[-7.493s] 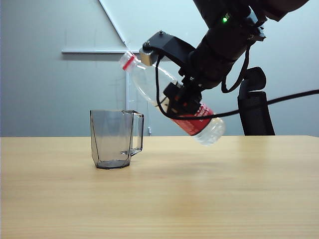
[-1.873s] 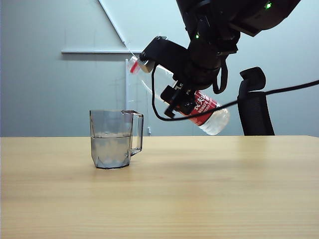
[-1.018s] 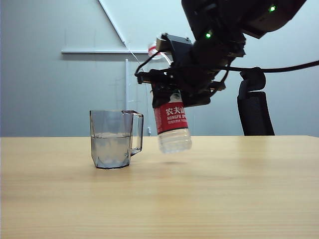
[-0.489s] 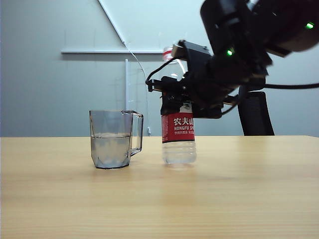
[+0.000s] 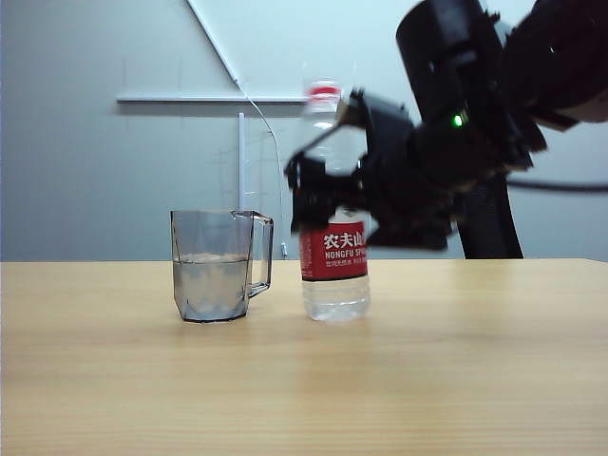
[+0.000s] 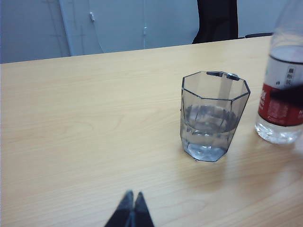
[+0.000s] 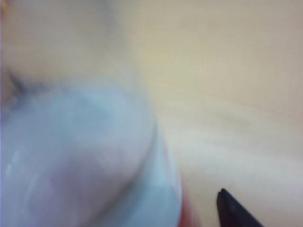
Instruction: Pick up the mineral water bottle on the table and pour water into the mug until it's half full.
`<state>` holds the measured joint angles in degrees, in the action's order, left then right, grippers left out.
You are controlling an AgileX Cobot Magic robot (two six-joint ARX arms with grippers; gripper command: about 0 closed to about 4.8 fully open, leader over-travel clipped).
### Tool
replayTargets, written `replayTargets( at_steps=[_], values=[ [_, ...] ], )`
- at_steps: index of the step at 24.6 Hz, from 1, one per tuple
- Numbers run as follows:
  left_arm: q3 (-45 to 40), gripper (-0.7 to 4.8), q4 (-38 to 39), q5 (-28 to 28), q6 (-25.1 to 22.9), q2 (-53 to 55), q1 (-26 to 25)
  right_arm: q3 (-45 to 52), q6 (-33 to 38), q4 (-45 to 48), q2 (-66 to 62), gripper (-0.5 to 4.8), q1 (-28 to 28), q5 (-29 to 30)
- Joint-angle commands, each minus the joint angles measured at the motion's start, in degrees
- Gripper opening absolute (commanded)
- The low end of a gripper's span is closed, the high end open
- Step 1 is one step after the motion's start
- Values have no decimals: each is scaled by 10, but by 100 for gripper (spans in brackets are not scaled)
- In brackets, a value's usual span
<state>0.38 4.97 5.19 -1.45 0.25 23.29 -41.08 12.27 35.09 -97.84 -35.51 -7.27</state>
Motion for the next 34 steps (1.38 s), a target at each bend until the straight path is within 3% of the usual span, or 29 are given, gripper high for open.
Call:
replayTargets(
  at_steps=[1, 34],
  values=[
    [1, -2, -8, 0, 2, 1, 0, -2, 0, 2, 3, 479, -2, 1],
    [1, -2, -8, 0, 2, 1, 0, -1, -3, -104, 88, 479, -21, -21]
  ],
)
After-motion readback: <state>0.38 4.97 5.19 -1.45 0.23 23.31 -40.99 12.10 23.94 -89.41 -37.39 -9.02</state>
